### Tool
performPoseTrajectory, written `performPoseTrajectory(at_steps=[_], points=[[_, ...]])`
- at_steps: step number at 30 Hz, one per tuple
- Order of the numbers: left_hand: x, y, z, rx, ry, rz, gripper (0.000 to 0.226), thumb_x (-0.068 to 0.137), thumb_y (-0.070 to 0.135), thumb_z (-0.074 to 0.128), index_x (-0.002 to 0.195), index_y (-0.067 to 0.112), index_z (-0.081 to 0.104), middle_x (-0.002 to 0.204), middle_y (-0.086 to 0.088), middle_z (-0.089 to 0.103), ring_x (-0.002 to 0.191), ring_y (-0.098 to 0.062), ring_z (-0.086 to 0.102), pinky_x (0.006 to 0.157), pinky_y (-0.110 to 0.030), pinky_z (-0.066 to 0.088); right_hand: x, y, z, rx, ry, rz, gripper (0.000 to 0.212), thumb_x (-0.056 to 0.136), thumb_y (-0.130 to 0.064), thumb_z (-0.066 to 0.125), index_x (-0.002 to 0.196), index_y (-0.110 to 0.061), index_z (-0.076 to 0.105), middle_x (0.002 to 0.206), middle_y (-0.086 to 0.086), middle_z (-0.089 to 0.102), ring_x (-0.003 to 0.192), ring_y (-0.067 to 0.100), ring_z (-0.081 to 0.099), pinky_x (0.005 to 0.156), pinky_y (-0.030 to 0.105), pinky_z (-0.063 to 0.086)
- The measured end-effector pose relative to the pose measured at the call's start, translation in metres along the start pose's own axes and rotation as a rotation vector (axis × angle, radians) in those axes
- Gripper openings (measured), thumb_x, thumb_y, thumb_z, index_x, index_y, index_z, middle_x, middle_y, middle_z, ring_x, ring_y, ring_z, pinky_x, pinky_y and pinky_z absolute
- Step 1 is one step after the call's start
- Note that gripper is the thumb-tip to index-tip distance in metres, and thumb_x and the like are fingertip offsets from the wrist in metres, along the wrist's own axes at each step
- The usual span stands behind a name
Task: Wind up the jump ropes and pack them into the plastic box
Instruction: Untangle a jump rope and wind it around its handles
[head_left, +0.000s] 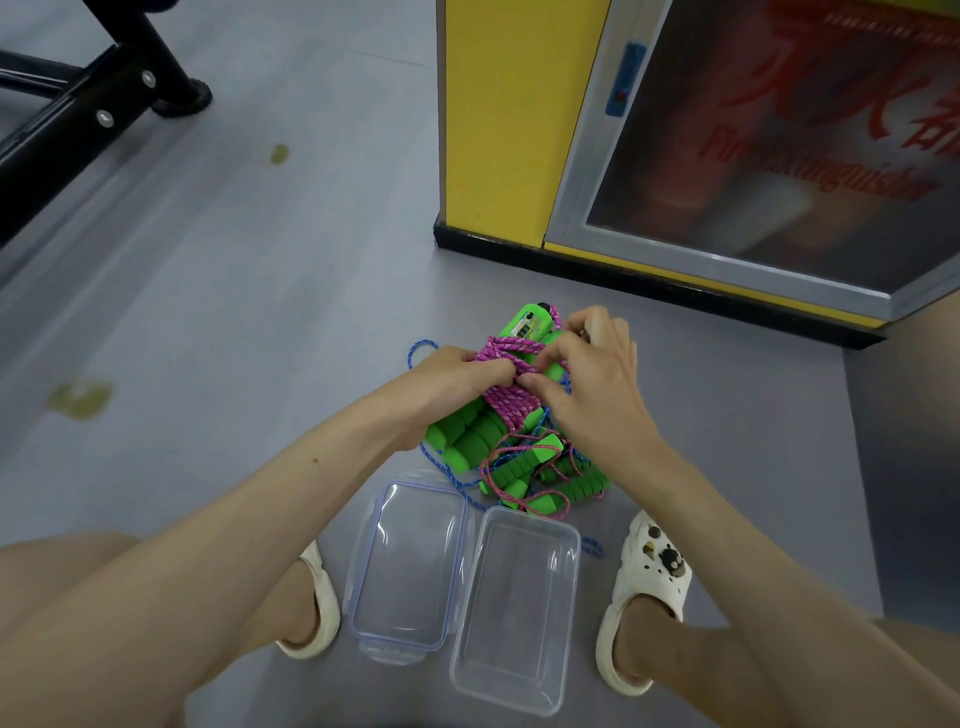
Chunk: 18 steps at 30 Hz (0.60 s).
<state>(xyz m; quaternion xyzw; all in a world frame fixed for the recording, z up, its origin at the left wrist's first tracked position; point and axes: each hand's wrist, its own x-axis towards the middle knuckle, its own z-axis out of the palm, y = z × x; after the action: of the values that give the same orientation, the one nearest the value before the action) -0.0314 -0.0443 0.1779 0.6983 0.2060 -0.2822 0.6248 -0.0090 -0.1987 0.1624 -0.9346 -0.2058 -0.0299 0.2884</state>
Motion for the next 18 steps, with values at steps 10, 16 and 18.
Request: performPoseTrajectory(at_steps=[10,16,18], points=[[0.001,-0.001,0.019,-0.016,0.177,0.048,0.019,0.073,0.032,0.063,0.066,0.015,0.058,0.064,-0.004,0.061,0.059,-0.023,0.061,0.069,-0.040,0.058,-0.008,-0.008,0.005,-0.169,0.089,-0.059,0.013,0.082,0.000,0.064,0.082,-0.004,0.052,0.079,0.013,0.055,0.070,0.023,0.045,0.056,0.032,0.032],[-0.001,-0.001,0.017,0.041,0.260,0.079,0.024,0.061,0.040,0.064,0.056,0.019,0.053,0.059,-0.001,0.057,0.064,-0.025,0.061,0.074,-0.044,0.058,-0.004,-0.006,0.003,-0.172,0.014,-0.110,0.005,0.086,-0.005,0.055,0.086,-0.002,0.060,0.082,0.013,0.061,0.075,0.031,0.055,0.062,0.035,0.038],[-0.003,0.001,0.019,0.058,0.260,0.061,0.027,0.060,0.043,0.063,0.057,0.019,0.051,0.060,-0.001,0.057,0.064,-0.024,0.059,0.072,-0.037,0.055,-0.003,-0.006,0.003,-0.241,-0.035,-0.032,0.009,0.089,-0.005,0.051,0.091,-0.003,0.059,0.088,0.012,0.061,0.080,0.030,0.055,0.066,0.037,0.036]])
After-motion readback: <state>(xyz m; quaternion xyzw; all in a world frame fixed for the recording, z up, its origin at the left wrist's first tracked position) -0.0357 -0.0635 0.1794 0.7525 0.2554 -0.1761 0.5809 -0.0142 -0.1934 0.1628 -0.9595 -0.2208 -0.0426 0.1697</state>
